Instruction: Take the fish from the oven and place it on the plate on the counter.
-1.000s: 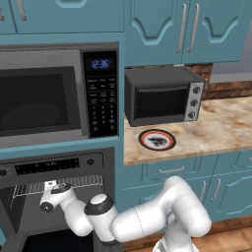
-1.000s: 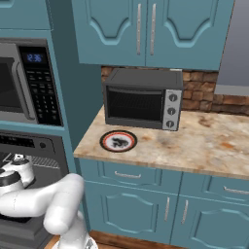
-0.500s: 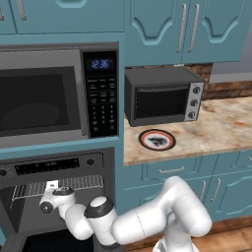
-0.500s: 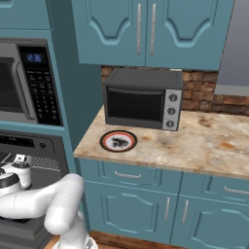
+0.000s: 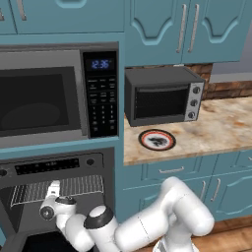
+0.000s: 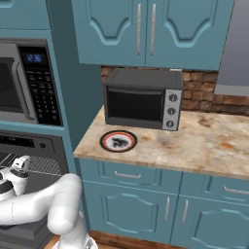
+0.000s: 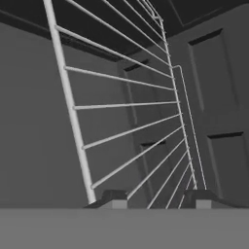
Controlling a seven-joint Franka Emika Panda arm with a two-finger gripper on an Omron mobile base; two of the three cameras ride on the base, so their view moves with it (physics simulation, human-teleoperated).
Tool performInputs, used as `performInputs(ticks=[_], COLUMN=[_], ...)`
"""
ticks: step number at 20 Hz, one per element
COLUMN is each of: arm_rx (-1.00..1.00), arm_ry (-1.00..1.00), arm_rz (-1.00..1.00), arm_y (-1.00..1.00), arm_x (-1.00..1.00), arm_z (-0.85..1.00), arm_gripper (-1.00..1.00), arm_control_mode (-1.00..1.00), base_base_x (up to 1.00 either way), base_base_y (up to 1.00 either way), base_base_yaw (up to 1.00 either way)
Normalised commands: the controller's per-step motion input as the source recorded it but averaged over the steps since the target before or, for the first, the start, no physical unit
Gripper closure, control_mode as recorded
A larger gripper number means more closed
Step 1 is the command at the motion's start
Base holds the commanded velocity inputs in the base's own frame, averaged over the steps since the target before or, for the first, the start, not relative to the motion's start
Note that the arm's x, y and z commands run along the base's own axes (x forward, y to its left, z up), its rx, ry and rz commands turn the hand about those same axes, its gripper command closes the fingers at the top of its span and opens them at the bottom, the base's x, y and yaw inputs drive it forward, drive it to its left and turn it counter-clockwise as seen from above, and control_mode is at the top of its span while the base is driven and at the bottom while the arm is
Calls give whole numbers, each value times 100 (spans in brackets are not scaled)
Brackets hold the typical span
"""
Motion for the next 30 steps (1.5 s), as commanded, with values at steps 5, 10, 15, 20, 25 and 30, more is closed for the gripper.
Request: performInputs(ticks=[5,10,15,20,25,30], arm_rx=[1,0,0,0,0,0], arm_ry=[37,46,20,8,9,1], arm_rz=[0,0,-1,0,0,0], arm_y=[-8,-7,-2,-15,-16,-17], arm_x=[-44,-35,-91,-100,-100,-100], arm_z=[-100,-100,-100,-100,-100,-100], arm_gripper=[-100,-100,-100,-100,-100,-100], arm_control_mode=[-100,-100,-100,-100,-100,-100], base_base_x=[0,0,0,0,0,0], base_base_y=[0,0,0,0,0,0], base_base_yaw=[0,0,0,0,0,0])
